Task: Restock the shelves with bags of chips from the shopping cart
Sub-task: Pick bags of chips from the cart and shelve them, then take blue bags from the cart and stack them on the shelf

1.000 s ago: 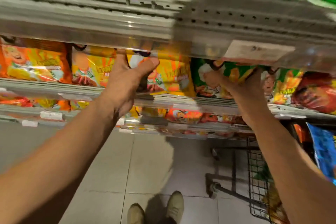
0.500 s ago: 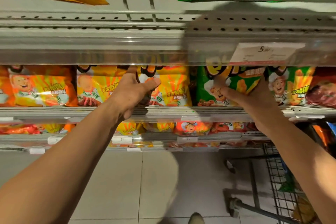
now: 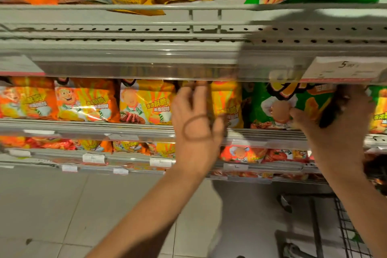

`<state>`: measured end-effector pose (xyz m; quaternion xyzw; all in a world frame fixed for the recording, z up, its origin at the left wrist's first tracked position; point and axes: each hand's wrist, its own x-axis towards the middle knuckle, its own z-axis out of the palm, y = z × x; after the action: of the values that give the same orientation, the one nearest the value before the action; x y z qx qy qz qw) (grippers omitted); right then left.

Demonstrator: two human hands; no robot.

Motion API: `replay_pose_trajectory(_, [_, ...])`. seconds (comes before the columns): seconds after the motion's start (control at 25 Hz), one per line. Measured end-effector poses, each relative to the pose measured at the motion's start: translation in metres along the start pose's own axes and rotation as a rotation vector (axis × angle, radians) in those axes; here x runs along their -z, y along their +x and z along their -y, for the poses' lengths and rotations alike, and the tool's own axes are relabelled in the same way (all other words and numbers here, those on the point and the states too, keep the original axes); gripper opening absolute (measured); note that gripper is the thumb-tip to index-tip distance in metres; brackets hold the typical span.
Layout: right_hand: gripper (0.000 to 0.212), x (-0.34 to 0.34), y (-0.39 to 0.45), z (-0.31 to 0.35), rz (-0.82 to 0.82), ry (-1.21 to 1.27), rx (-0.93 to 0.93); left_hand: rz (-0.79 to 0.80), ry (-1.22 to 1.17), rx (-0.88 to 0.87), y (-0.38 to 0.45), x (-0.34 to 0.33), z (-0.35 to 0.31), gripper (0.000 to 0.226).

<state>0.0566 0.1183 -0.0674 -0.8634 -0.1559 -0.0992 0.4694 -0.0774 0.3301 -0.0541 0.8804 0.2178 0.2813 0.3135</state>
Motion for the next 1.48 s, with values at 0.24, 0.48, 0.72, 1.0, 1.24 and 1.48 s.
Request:
replay_pose_trajectory(0.24, [0.059, -0.010, -0.011, 0.024, -0.073, -0.345, 0.310, 0.292, 0.209, -0.117, -0.011, -0.013, -0.003, 0.070])
replay_pose_trajectory(0.48, [0.084, -0.007, -0.010, 0.018, 0.121, -0.420, 0.176, 0.440, 0.297, -0.141, -0.005, -0.008, 0.000, 0.082])
replay_pose_trajectory(0.72, [0.081, 0.021, -0.023, 0.028, 0.215, -0.337, 0.179, 0.456, 0.267, -0.192, -0.040, 0.005, -0.028, 0.070])
replay_pose_trajectory(1.0, [0.077, 0.151, -0.106, 0.039, 0.120, -0.284, 0.022, 0.706, 0.205, -0.368, -0.059, 0.017, -0.123, 0.061])
replay_pose_trajectory(1.24, [0.061, 0.299, -0.163, 0.017, -0.001, -0.326, -0.259, 0.782, 0.035, -0.545, -0.060, -0.035, -0.256, 0.051])
replay_pose_trajectory(1.48, [0.064, 0.438, -0.198, -0.067, -0.202, -0.295, -0.559, 0.855, -0.022, -0.661, -0.093, -0.140, -0.379, 0.049])
